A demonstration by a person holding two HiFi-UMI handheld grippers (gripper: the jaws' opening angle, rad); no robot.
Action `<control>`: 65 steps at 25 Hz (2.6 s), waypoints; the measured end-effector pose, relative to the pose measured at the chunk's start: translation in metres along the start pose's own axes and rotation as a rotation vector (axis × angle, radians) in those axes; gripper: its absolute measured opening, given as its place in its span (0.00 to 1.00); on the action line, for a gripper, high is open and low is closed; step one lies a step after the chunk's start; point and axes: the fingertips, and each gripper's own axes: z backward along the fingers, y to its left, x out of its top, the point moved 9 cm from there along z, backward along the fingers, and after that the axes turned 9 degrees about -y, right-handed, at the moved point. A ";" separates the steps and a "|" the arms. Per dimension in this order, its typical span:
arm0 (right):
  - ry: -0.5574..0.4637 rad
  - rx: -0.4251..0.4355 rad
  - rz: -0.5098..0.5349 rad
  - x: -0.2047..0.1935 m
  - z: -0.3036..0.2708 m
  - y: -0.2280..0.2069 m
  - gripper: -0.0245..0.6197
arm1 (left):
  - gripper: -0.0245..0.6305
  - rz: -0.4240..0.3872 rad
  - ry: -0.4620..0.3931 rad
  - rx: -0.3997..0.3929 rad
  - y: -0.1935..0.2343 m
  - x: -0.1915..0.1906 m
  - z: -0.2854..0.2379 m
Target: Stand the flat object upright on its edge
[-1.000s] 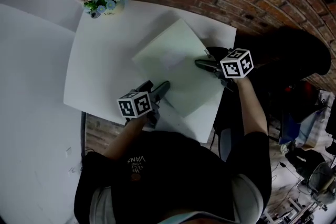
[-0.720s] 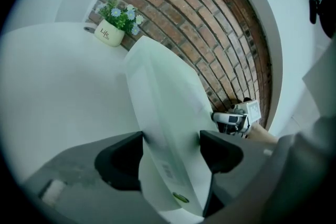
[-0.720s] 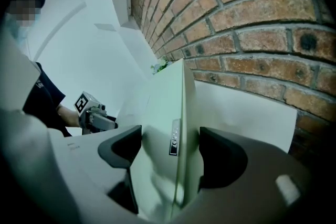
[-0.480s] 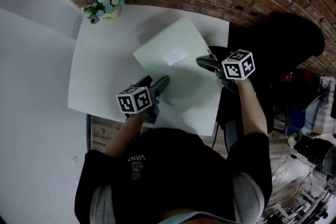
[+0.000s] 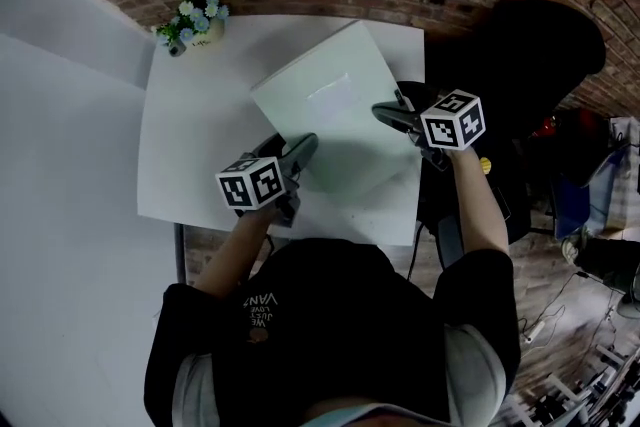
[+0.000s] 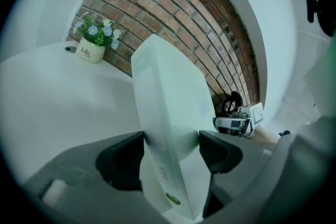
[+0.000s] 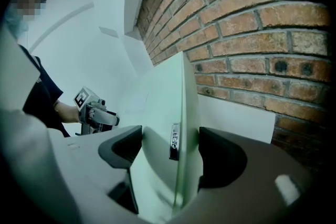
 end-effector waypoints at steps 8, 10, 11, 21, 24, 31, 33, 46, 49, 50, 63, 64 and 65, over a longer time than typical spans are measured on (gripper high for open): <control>-0.080 -0.069 0.026 0.004 0.012 0.015 0.55 | 0.55 -0.094 -0.019 -0.035 -0.006 0.023 0.001; -0.092 -0.084 0.025 0.005 0.014 0.017 0.54 | 0.55 -0.110 -0.023 -0.043 -0.008 0.028 0.000; -0.098 -0.092 0.025 0.005 0.015 0.019 0.54 | 0.55 -0.120 -0.025 -0.048 -0.009 0.031 0.000; -0.185 -0.171 0.032 0.011 0.029 0.026 0.53 | 0.55 -0.257 -0.038 -0.108 -0.018 0.056 -0.009; -0.209 -0.190 0.028 0.014 0.034 0.024 0.53 | 0.55 -0.314 -0.036 -0.129 -0.024 0.065 -0.016; -0.261 -0.222 0.016 0.020 0.038 0.017 0.51 | 0.55 -0.444 -0.054 -0.168 -0.031 0.087 -0.029; -0.274 -0.230 0.011 0.022 0.038 0.014 0.51 | 0.55 -0.470 -0.066 -0.179 -0.032 0.092 -0.033; -0.340 -0.278 -0.033 0.027 0.037 -0.013 0.50 | 0.55 -0.653 -0.106 -0.252 -0.038 0.123 -0.073; -0.356 -0.291 -0.033 0.032 0.037 -0.022 0.50 | 0.55 -0.689 -0.121 -0.269 -0.041 0.130 -0.083; -0.361 -0.295 -0.034 0.033 0.037 -0.024 0.50 | 0.55 -0.702 -0.127 -0.274 -0.042 0.133 -0.087; -0.429 -0.349 -0.045 0.041 0.036 -0.056 0.50 | 0.55 -0.739 -0.151 -0.321 -0.044 0.152 -0.129; -0.437 -0.353 -0.050 0.041 0.035 -0.058 0.50 | 0.55 -0.737 -0.153 -0.323 -0.044 0.153 -0.131; -0.444 -0.356 -0.054 0.041 0.034 -0.060 0.50 | 0.55 -0.739 -0.156 -0.325 -0.044 0.154 -0.134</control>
